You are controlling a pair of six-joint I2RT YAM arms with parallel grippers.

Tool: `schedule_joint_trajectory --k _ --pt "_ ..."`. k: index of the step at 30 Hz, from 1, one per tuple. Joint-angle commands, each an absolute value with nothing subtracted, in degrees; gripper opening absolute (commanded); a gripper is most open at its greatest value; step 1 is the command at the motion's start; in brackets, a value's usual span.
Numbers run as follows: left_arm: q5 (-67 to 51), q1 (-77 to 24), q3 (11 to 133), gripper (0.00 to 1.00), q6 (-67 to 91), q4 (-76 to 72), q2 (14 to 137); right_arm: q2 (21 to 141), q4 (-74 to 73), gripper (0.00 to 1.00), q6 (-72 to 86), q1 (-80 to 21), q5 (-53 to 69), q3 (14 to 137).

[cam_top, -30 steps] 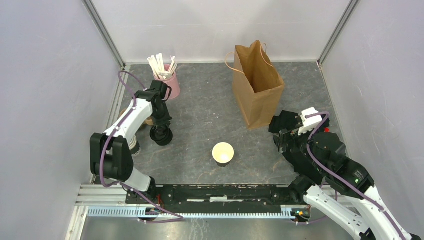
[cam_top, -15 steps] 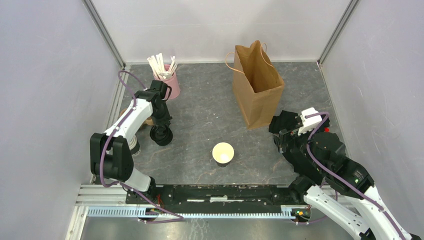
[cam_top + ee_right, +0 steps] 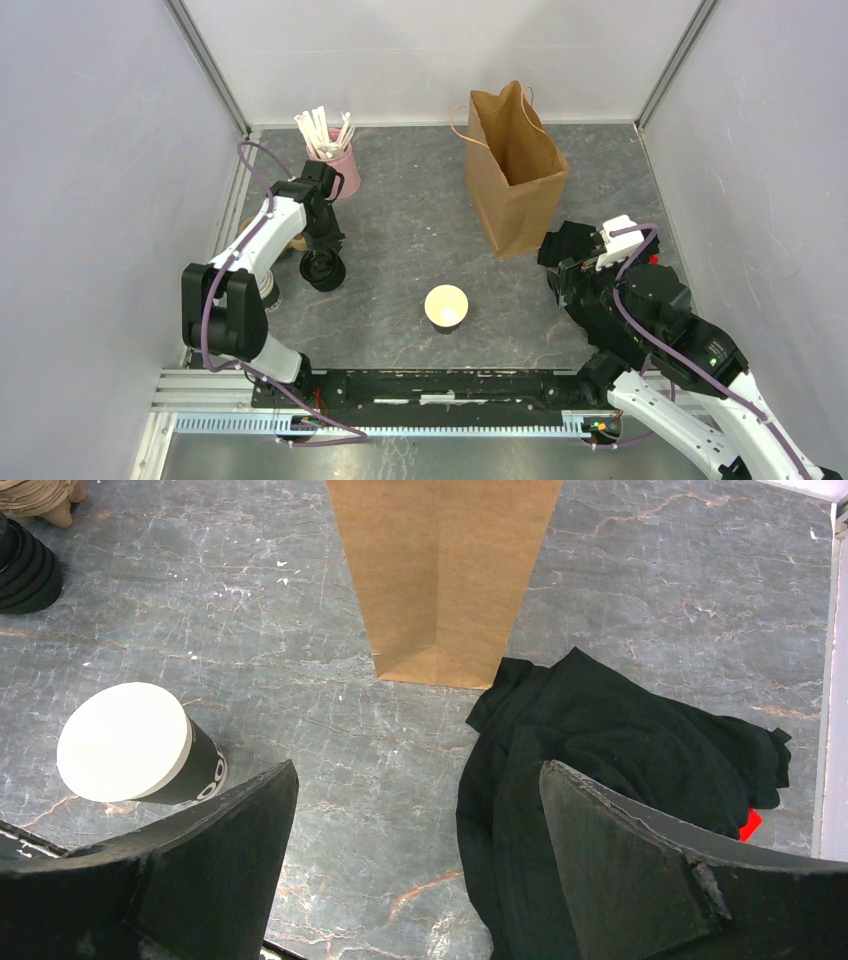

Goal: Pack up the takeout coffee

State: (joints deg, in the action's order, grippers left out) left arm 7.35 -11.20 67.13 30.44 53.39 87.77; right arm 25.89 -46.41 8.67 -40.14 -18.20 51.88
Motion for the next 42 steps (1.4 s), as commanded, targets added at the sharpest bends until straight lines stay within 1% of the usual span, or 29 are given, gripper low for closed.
schedule_joint_trajectory --k 1,12,28,31,33,35,39,42 --pt "7.57 -10.81 68.30 0.28 28.39 51.76 88.04 26.03 -44.61 0.98 8.09 -40.38 -19.06 51.77" --pt "7.51 -10.81 69.27 0.16 28.30 52.21 87.50 26.34 -44.27 0.98 7.88 -40.35 -19.11 51.55" --pt "6.15 -10.81 72.07 0.12 29.64 59.75 79.08 26.97 -44.01 0.98 7.13 -40.40 -18.35 51.82" --pt "1.17 -10.81 74.62 0.12 30.60 60.85 76.20 27.62 -44.40 0.98 6.87 -40.35 -17.86 53.35" --pt "-5.15 -10.81 76.24 0.12 31.76 59.40 73.48 28.15 -44.51 0.98 6.94 -40.47 -16.58 54.63" --pt "-13.91 -10.81 77.41 0.12 33.95 56.13 70.67 29.06 -44.28 0.98 7.20 -40.40 -14.51 56.33" --pt "-27.88 -10.81 76.85 0.11 42.07 43.96 65.28 32.13 -42.14 0.98 8.36 -40.39 -7.85 59.79" --pt "-35.96 -10.96 74.31 0.10 52.34 30.48 62.63 35.43 -39.96 0.98 10.43 -40.39 -2.74 63.56"
